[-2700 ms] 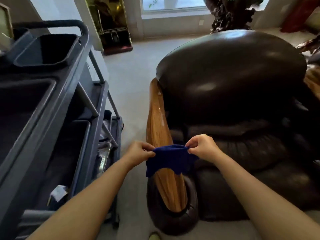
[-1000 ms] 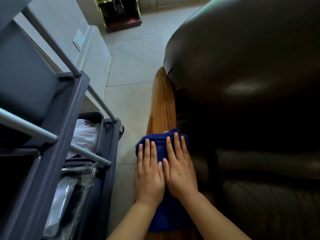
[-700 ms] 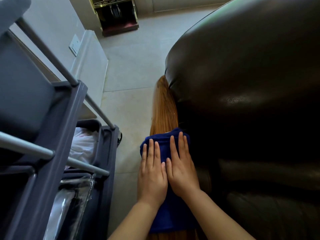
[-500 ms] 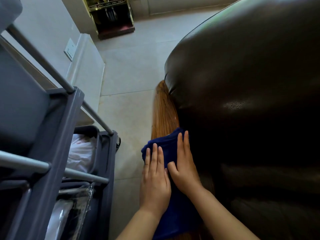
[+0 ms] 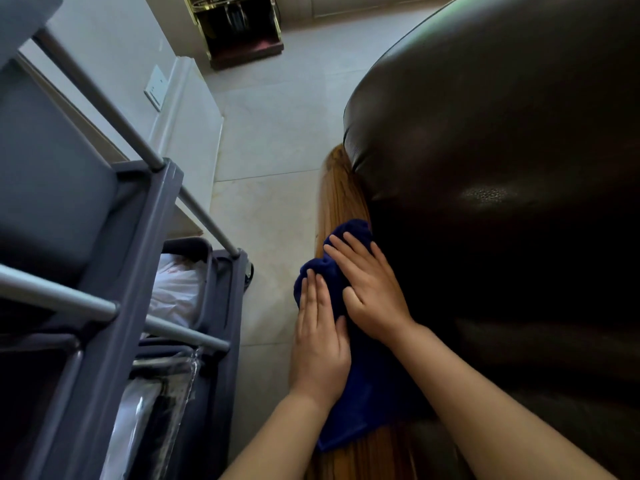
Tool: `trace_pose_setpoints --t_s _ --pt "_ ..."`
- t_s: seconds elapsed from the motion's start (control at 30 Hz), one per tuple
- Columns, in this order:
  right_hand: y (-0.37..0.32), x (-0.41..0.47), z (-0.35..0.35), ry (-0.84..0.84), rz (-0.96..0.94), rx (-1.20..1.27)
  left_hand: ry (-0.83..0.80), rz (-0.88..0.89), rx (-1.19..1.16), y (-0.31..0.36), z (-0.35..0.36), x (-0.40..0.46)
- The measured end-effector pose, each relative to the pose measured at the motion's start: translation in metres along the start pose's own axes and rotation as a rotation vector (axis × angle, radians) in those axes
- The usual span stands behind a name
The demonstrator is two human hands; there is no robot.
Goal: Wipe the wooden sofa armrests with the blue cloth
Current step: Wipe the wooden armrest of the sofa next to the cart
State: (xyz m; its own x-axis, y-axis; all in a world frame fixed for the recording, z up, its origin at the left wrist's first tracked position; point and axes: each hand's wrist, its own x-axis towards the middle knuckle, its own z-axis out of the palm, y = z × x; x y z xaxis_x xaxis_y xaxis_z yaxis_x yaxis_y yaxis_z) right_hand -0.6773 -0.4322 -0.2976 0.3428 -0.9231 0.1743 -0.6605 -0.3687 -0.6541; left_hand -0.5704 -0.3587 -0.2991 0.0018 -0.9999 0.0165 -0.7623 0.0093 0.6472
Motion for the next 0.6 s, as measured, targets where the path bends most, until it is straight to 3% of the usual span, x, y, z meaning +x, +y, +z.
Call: trace_pose_setpoints --t_s 0.23,0.6 --pt "0.005 -0.004 -0.001 0.023 -0.041 0.155 -0.016 -0.015 -0.069 -0.002 -0.002 -0.003" --pt "-0.008 -0.045 -0.004 0.008 0.046 0.26 -0.041 0.044 -0.051 -0.009 -0.006 -0.028"
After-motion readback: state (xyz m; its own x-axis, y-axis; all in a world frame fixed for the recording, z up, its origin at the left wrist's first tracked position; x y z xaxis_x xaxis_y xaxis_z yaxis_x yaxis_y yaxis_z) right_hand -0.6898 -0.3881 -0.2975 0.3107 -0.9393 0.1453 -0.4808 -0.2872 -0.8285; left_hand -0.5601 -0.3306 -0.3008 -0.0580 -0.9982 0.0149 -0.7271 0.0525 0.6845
